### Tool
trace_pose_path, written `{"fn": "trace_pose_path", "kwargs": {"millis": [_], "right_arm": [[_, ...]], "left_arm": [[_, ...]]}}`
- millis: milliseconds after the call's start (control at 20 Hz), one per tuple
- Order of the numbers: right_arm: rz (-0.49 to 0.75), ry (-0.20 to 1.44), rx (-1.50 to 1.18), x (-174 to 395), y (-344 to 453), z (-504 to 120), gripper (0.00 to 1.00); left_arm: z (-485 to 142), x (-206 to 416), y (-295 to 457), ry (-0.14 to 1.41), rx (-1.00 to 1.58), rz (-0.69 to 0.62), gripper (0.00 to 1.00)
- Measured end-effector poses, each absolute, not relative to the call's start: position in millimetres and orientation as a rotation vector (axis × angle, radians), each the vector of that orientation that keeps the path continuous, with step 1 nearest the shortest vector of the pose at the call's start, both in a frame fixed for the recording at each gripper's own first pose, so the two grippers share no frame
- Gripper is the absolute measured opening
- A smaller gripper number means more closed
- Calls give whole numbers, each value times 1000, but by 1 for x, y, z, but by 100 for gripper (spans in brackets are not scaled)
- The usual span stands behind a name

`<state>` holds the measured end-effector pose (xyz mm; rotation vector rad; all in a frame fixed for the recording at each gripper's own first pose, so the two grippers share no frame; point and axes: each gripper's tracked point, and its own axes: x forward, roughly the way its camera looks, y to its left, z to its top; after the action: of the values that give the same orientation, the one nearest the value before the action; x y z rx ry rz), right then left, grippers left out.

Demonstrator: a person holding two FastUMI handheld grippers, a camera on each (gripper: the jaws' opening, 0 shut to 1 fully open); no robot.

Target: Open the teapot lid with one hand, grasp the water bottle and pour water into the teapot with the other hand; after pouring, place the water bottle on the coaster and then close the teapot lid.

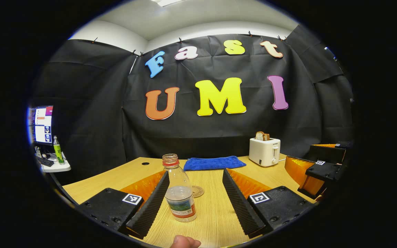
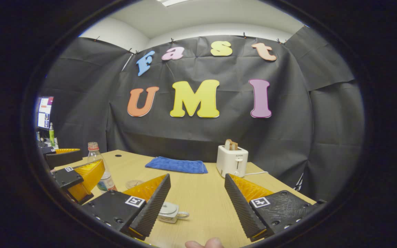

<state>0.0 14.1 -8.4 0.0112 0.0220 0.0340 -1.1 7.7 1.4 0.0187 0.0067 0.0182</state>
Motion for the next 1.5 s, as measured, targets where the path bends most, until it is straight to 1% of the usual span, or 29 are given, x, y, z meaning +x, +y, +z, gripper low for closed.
{"fn": "trace_pose_path", "kwargs": {"millis": [250, 450, 550, 650, 750, 800, 1050, 1100, 1150, 1200, 1300, 1350, 1400, 1450, 1500], "right_arm": [[48, 30, 15, 8, 20, -20, 97], [81, 83, 32, 21, 36, -46, 98], [104, 108, 26, 30, 46, -60, 95], [123, 156, 26, 40, 57, -81, 95], [144, 199, 27, 46, 67, -97, 98], [150, 214, 18, 49, 71, -103, 96], [171, 246, -8, 55, 82, -116, 95], [174, 240, -12, 57, 84, -113, 81], [173, 239, -23, 58, 85, -113, 75], [172, 235, -35, 58, 86, -113, 71], [171, 232, -51, 61, 86, -113, 58], [170, 236, -55, 60, 88, -114, 53], [173, 239, -60, 60, 88, -115, 39], [174, 241, -68, 62, 89, -116, 37], [173, 242, -75, 62, 88, -116, 37]], "left_arm": [[4, -2, 9, 5, 26, 18, 97], [7, -5, 15, 1, 36, 27, 97], [9, -4, 17, -2, 35, 29, 97], [10, -4, 19, -1, 31, 31, 97], [11, -3, 23, -1, 24, 35, 97], [11, -4, 26, 1, 22, 43, 97], [12, -2, 38, 2, 2, 67, 97], [12, -2, 40, 3, -2, 68, 97], [12, -1, 40, 6, -2, 69, 97], [11, -3, 42, 8, 0, 71, 97], [10, -3, 42, 11, 2, 72, 97], [10, -2, 42, 11, 2, 72, 97], [10, -2, 43, 11, 3, 74, 97], [10, 0, 43, 12, 3, 76, 97], [9, -2, 43, 15, 4, 77, 97]]}}
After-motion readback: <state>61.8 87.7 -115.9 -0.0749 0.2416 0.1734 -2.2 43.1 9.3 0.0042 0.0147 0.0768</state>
